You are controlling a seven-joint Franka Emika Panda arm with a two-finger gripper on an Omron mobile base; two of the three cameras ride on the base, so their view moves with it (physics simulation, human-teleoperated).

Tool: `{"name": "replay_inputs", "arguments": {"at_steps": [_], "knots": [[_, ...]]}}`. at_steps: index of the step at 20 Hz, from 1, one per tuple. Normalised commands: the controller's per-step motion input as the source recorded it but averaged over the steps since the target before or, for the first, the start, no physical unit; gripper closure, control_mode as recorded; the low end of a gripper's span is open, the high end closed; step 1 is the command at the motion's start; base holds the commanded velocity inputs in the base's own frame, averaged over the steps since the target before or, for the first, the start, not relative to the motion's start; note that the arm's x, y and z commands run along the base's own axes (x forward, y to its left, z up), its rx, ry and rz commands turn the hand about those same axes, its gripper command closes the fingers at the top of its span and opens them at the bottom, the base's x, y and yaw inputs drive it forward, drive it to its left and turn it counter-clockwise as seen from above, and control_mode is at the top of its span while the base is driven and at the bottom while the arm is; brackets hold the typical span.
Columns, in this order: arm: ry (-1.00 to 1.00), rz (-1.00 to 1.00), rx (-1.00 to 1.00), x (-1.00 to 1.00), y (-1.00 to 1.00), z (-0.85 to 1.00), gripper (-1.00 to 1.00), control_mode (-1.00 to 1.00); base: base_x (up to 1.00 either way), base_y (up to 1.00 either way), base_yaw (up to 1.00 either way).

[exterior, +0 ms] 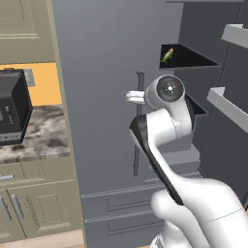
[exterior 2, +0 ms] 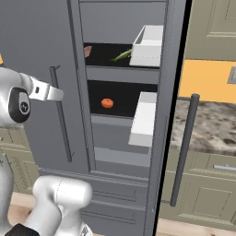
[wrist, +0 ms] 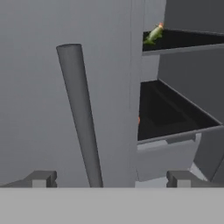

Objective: Gather the carrot and squash from the fridge and place them on a tray on the dining counter. Then gather the steak and fish from the fridge and place them on the other tray.

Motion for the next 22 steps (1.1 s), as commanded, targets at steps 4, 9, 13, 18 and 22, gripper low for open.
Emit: {"name": "replay_inputs", "arguments": {"at_steps": [4, 9, 13, 18, 22], "knots": [[0.01, 0.01, 0.12, 0.23, 0.22, 0.05, -1.00, -1.00, 0.00, 0.00, 0.00], [0.03, 0.01, 0.03, 0.11, 0.26, 0.01, -1.00, -1.00, 0.00, 0.00, 0.00], [0.00, 0.10, 0.00, 0.10, 0.00, 0.00, -1.00, -1.00, 0.00, 0.00, 0.00], [0.00, 0.10, 0.00, 0.09, 0.00, 0.00, -1.00, -1.00, 0.00, 0.00, 0.00], [0.00, 0.02, 0.01, 0.16, -0.04, 0.00, -1.00, -1.00, 0.00, 0.00, 0.00]]}}
